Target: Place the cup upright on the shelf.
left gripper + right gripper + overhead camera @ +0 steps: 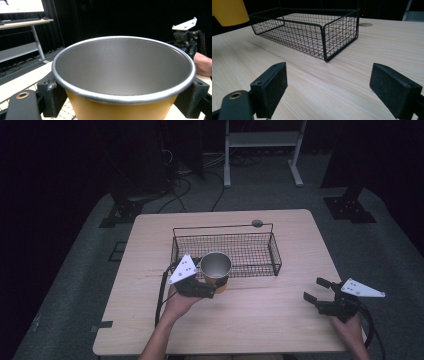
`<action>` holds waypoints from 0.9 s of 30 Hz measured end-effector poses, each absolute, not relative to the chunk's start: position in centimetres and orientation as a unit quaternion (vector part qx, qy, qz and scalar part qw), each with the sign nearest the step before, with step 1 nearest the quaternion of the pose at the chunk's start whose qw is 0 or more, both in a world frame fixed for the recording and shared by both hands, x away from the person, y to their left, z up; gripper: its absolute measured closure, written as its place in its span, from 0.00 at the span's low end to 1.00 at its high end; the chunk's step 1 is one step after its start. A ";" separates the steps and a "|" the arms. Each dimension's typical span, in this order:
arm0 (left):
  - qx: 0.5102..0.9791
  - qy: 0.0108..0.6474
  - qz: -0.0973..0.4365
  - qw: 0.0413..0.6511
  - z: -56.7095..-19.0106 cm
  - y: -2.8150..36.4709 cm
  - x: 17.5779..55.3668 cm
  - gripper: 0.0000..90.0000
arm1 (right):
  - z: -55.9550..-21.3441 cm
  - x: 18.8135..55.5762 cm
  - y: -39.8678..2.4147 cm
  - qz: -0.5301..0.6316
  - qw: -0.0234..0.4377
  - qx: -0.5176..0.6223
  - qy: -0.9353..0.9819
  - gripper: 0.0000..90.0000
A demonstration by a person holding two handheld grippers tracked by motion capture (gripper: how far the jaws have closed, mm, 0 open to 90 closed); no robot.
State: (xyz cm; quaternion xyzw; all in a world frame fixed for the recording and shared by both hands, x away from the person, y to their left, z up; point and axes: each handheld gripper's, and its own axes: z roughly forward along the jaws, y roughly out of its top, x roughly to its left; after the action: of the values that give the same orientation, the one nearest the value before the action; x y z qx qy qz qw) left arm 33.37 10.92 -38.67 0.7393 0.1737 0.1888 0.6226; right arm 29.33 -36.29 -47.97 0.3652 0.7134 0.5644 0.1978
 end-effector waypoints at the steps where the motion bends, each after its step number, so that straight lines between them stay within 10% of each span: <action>1: 0.740 0.172 0.192 0.622 -38.4 10.9 33.6 0.15 | -48.0 29.3 -36.3 0.564 0.198 0.365 0.713 0.15; 27: 0.735 0.174 0.207 0.622 -34.6 11.0 39.7 0.15 | -48.0 29.3 -36.2 0.563 0.198 0.363 0.715 0.15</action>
State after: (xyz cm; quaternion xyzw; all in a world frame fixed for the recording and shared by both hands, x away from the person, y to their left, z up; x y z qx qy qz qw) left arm 39.73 10.99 -34.59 0.7346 0.1738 0.2073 0.6222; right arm 29.31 -36.24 -47.96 0.3634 0.7152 0.5631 0.1984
